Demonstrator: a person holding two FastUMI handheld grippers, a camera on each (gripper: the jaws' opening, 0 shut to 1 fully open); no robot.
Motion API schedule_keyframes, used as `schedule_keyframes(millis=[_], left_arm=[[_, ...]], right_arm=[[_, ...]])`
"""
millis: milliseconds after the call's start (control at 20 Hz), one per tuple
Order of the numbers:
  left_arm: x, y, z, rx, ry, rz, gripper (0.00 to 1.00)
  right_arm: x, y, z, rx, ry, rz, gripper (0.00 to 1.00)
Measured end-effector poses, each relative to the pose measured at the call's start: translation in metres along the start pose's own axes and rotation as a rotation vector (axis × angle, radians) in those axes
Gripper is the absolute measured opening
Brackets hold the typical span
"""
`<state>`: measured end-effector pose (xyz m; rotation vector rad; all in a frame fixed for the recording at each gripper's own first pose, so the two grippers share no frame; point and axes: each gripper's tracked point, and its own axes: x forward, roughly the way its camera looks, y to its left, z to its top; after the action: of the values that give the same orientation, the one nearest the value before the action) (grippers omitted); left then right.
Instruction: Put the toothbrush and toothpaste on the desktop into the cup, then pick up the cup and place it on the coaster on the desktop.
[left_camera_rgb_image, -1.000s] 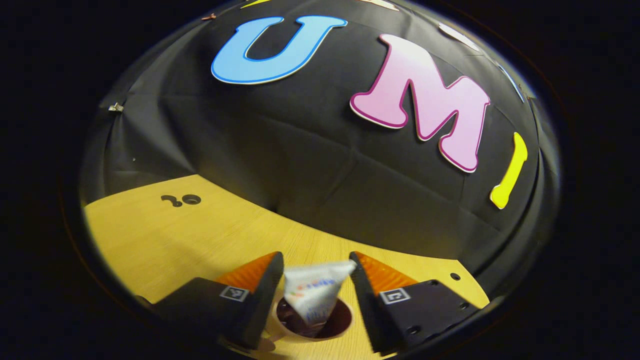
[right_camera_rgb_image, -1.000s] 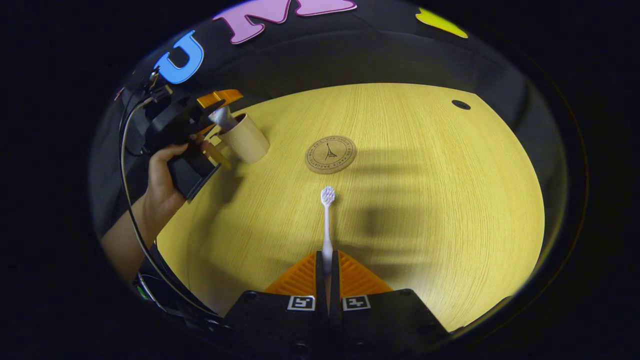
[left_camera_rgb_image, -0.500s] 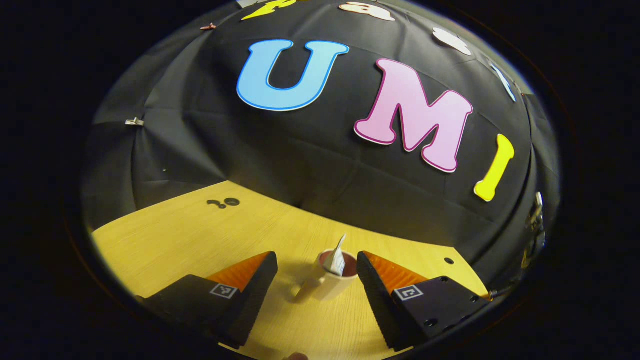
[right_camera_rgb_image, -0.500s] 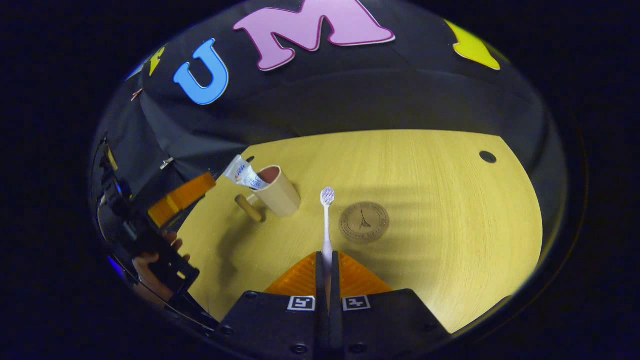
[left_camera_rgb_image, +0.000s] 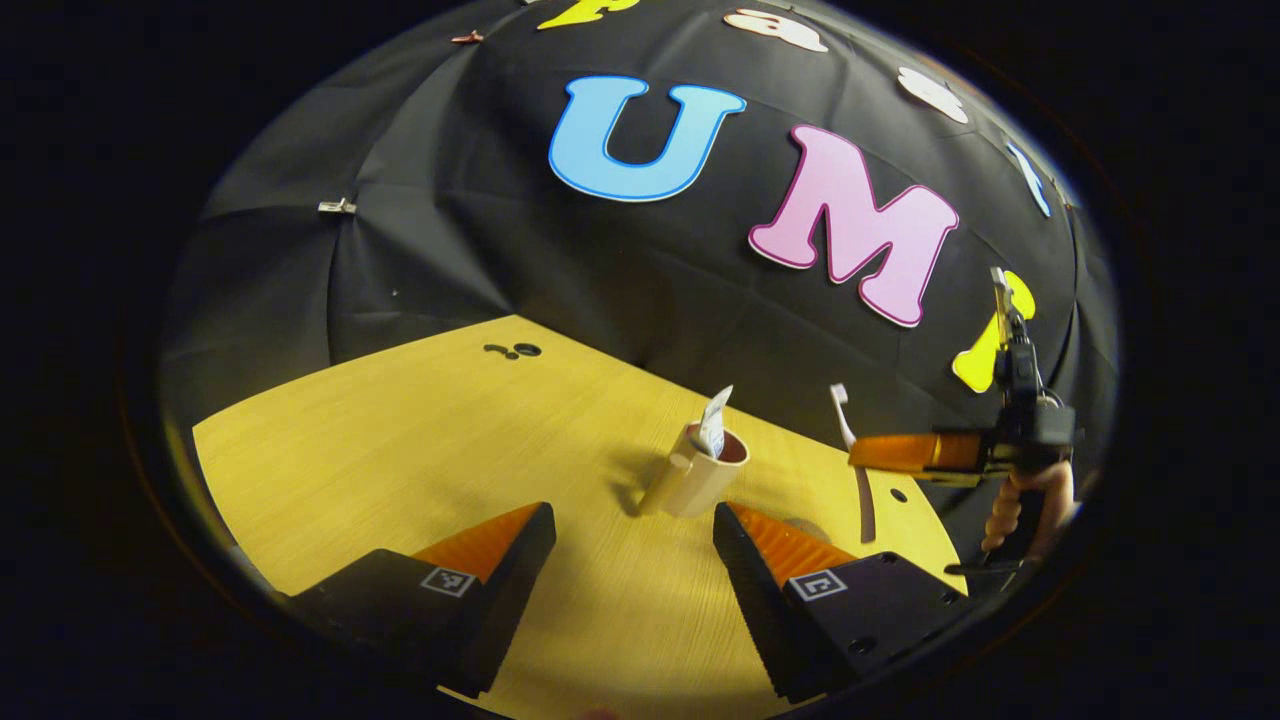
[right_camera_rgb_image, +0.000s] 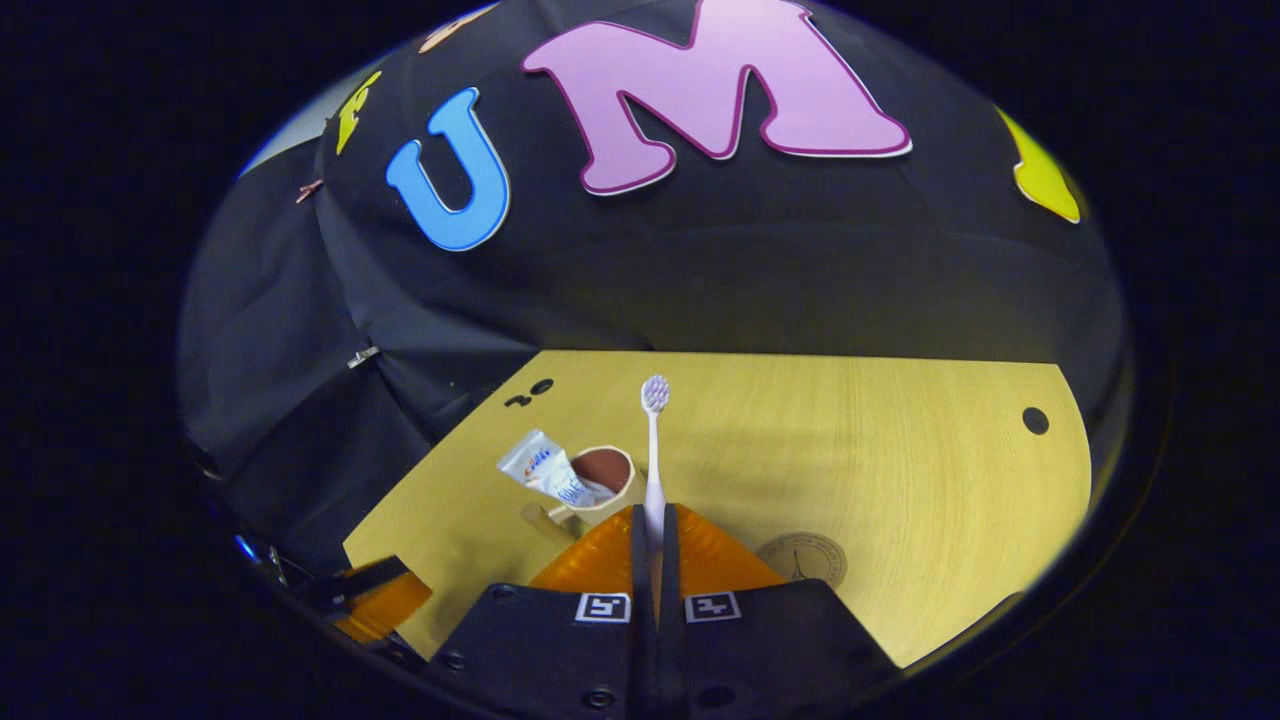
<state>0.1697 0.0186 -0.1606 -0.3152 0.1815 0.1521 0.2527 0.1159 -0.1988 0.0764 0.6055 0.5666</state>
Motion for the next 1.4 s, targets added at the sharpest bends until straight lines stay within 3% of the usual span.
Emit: schedule_keyframes(millis=[350,600,750,1100,1400], left_arm=[[-0.022,0.017,-0.027,-0.035,0.034,0.038,0.98],[-0.026,0.034,-0.021,-0.047,0.002,0.070,0.98],[-0.025,0.047,-0.016,-0.063,-0.023,0.085,0.98],[-0.018,0.068,-0.020,-0.067,-0.043,0.109,0.98],[-0.016,0.064,-0.043,-0.077,-0.008,0.097,0.98]], right_arm=[[0.040,0.028,0.051,0.003,-0.096,0.051,0.05],[0.078,0.055,0.078,-0.080,-0.201,0.097,0.05],[0.104,0.065,0.072,-0.048,-0.213,0.144,0.05],[0.135,0.039,0.061,0.013,-0.270,0.139,0.05],[0.141,0.037,0.029,-0.115,-0.317,0.114,0.05]])
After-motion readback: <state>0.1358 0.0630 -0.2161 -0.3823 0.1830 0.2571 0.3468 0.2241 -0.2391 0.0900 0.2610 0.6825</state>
